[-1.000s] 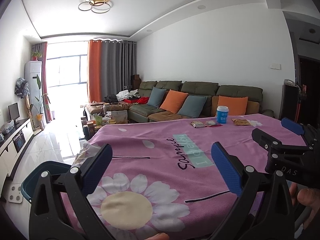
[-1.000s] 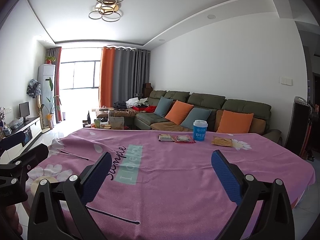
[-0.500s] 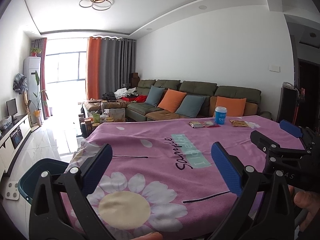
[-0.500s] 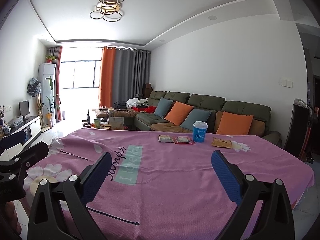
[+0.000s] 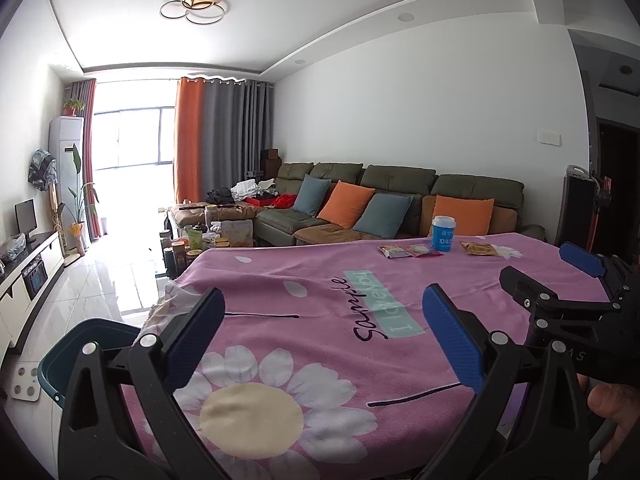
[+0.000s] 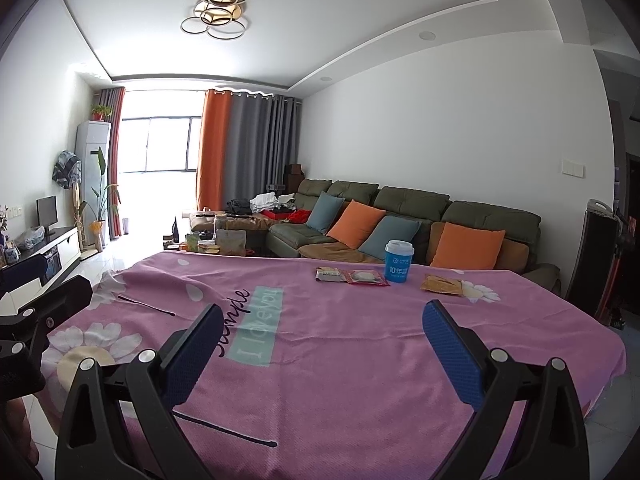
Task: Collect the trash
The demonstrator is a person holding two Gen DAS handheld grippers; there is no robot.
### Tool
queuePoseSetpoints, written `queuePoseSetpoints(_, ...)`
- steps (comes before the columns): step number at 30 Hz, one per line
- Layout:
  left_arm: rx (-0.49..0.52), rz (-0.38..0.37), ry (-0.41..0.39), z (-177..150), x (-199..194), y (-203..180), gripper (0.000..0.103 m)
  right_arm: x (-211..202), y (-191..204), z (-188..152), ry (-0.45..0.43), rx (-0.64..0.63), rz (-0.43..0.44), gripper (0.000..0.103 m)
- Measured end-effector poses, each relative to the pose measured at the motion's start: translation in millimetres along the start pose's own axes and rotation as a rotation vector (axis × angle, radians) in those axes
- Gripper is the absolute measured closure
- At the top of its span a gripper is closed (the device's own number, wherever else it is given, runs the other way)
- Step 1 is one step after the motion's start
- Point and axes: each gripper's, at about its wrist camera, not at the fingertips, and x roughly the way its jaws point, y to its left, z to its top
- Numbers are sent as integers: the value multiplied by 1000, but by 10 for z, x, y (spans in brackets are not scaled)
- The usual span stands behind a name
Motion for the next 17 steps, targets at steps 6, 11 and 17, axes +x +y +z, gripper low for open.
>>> queuePoseSetpoints(6, 0, -2, 4, -1, 17, -11, 6, 6, 14, 0, -3, 0, -1, 7)
queuePoseSetpoints(11, -2, -1, 8, 0, 23, -12, 6, 13, 10, -6, 1, 4, -1, 7)
queuePoseSetpoints(17, 3, -1, 23, 67, 153, 54, 6, 112, -103, 18, 22, 19, 9, 7)
